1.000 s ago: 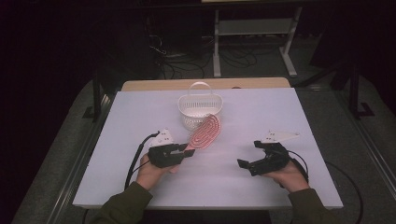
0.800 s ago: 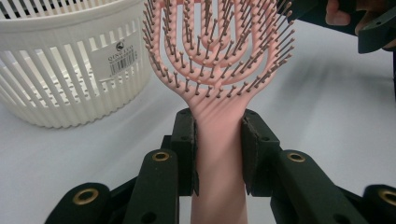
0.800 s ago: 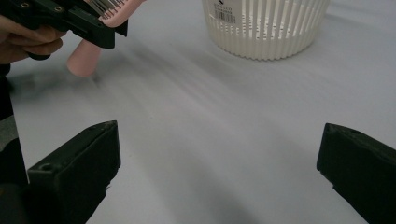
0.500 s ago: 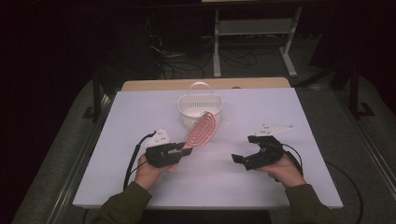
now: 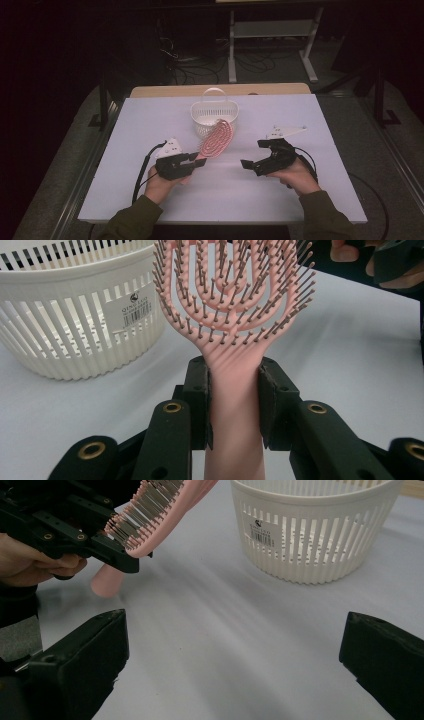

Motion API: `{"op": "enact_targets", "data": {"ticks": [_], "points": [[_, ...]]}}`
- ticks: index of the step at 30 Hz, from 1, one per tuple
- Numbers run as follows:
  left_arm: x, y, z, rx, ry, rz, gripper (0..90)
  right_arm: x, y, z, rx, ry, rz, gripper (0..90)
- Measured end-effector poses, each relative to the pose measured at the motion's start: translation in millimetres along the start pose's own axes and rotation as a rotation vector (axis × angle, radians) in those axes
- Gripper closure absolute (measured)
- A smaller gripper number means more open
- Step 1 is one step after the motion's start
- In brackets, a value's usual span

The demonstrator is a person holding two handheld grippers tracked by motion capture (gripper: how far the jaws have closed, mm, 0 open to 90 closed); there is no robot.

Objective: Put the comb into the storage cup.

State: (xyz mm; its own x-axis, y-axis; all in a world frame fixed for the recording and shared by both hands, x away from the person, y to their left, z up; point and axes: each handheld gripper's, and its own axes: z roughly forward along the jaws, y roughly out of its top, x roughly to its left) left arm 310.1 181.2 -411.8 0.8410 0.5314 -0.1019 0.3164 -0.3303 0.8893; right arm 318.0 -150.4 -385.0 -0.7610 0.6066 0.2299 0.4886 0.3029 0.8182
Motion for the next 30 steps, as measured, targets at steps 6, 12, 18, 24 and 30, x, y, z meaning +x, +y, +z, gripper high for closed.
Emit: {"op": "enact_targets", "data": {"ticks": [6,12,18,24,30], "points": [[-1.7,-0.5,1.1,0.004,-0.001,0.011,70.3,1.3,7.4,5.3,-0.008,0.022,-0.005,0.0],[-1.9,-1.1,1.8,0.005,0.003,0.017,70.2,3.6,15.0,9.6,-0.018,0.045,-0.01,0.0],[-2.6,-1.7,1.5,-0.002,0.008,0.015,70.2,5.5,22.6,14.6,-0.027,0.064,-0.016,0.0],[-3.6,-1.7,2.1,-0.005,0.011,0.015,70.2,7.0,30.2,18.3,-0.038,0.079,-0.02,0.0],[-3.9,-1.8,2.1,-0.012,0.022,0.02,70.3,7.1,37.7,22.3,-0.05,0.087,-0.022,0.0]]}}
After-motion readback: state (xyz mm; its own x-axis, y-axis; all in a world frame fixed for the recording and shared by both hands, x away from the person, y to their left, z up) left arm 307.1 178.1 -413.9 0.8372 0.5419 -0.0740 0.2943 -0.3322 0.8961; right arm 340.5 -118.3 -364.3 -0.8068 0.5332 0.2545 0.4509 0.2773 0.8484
